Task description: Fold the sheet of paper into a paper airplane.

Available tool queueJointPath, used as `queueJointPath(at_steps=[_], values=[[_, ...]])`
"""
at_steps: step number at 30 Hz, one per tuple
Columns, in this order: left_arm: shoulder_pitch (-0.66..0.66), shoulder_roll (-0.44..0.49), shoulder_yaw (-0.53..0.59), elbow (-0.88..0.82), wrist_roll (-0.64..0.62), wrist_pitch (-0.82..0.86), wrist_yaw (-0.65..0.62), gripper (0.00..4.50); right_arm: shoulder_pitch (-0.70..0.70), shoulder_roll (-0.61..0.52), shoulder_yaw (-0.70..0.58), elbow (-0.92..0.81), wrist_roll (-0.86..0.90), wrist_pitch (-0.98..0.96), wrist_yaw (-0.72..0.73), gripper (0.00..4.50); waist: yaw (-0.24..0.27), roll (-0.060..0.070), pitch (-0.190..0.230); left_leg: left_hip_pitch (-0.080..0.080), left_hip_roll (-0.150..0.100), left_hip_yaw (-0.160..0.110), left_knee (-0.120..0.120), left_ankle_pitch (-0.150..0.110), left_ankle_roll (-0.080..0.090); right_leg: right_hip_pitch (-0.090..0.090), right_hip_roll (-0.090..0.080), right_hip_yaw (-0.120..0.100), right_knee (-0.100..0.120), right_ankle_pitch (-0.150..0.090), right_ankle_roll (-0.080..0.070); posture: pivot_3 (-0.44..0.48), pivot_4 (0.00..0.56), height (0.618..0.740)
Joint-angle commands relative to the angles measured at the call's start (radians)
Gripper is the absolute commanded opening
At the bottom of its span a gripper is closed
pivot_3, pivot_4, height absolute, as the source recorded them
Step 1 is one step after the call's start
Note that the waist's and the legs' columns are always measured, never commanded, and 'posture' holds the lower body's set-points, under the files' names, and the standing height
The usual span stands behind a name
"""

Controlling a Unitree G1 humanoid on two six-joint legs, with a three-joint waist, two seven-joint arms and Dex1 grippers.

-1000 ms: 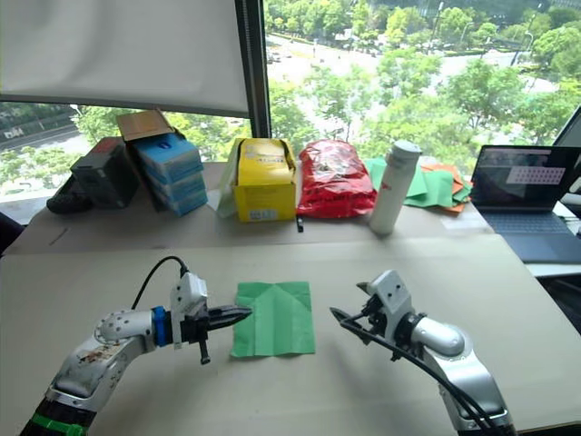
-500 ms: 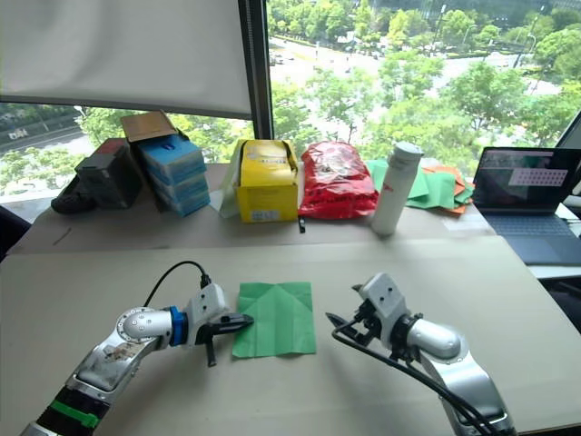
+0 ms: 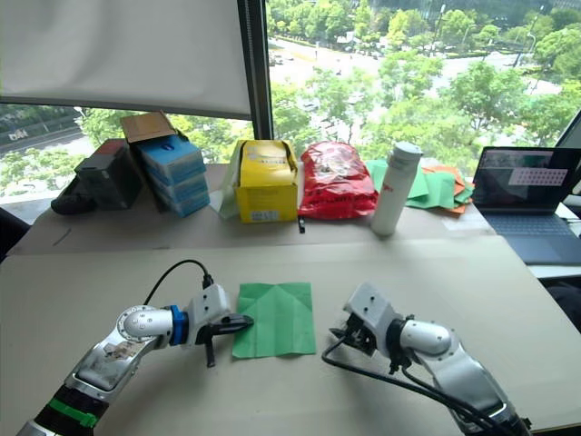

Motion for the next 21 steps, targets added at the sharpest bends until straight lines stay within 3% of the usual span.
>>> queueJointPath(at_steps=[1,5,10,21], values=[[0.027,0.012,-0.050,0.025,0.035,0.039,-0.020,0.00,0.020,-0.041,-0.015,-0.130,0.088,0.056,0.081,1.26,0.001,0.000,0.000,0.000,0.000,0.000,0.000,0.000,0.000,0.000,0.000,0.000,0.000,0.000,0.000,0.000,0.150,0.740],[0.026,0.012,-0.054,0.028,0.037,0.037,-0.022,0.00,0.031,-0.060,-0.001,-0.247,0.208,0.150,0.147,0.07,0.000,0.000,0.000,0.000,0.000,0.000,0.000,-0.001,0.001,0.000,-0.001,0.000,0.000,0.000,0.000,0.000,0.150,0.740],[0.032,0.018,-0.053,0.028,0.042,0.031,-0.032,0.00,0.018,-0.015,0.100,-0.254,0.192,0.170,0.111,0.07,0.000,-0.002,-0.002,0.000,0.001,-0.001,0.001,-0.001,0.001,0.000,-0.001,0.000,0.000,0.000,0.000,0.000,0.150,0.740],[0.030,0.049,-0.068,0.030,0.044,0.029,-0.081,0.00,0.127,0.138,0.245,-0.230,0.007,0.184,-0.170,0.07,-0.002,-0.006,-0.007,0.002,0.001,-0.001,0.000,0.000,0.000,0.000,-0.001,0.000,0.000,-0.001,-0.001,0.000,0.150,0.740]])
